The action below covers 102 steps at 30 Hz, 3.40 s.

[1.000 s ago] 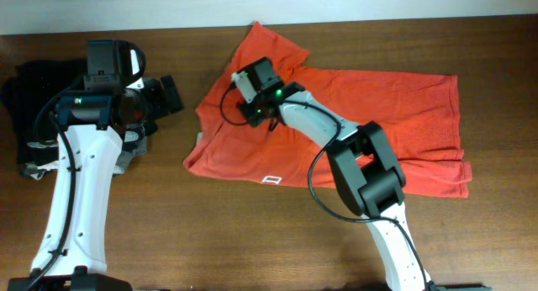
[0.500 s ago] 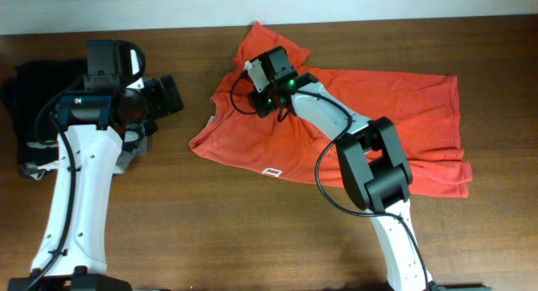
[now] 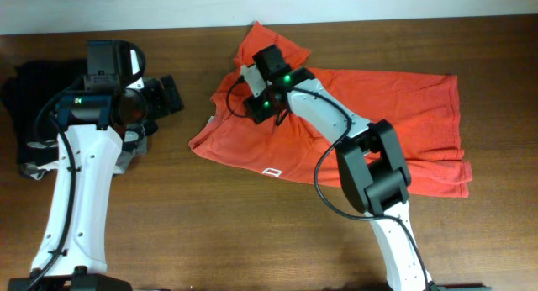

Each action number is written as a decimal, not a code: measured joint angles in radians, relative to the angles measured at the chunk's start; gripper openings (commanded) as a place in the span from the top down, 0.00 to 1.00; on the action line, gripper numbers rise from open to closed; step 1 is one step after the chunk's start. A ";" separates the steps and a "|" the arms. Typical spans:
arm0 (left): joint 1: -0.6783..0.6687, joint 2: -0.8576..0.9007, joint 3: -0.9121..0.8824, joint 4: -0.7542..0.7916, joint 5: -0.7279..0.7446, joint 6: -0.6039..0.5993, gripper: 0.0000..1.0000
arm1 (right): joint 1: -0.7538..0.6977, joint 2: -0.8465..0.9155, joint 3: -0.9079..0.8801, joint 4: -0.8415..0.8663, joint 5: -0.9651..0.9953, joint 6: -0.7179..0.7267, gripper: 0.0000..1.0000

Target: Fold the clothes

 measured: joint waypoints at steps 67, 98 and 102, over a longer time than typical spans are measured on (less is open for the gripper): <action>0.000 0.000 0.000 0.000 0.000 0.000 0.01 | -0.026 -0.077 0.039 -0.305 0.144 0.027 0.47; 0.000 0.000 0.000 0.000 0.000 0.000 0.01 | -0.019 -0.015 0.028 -0.252 0.155 0.027 0.96; 0.000 0.000 0.000 0.000 0.000 0.000 0.01 | -0.021 -0.015 0.028 -0.254 0.155 0.026 0.96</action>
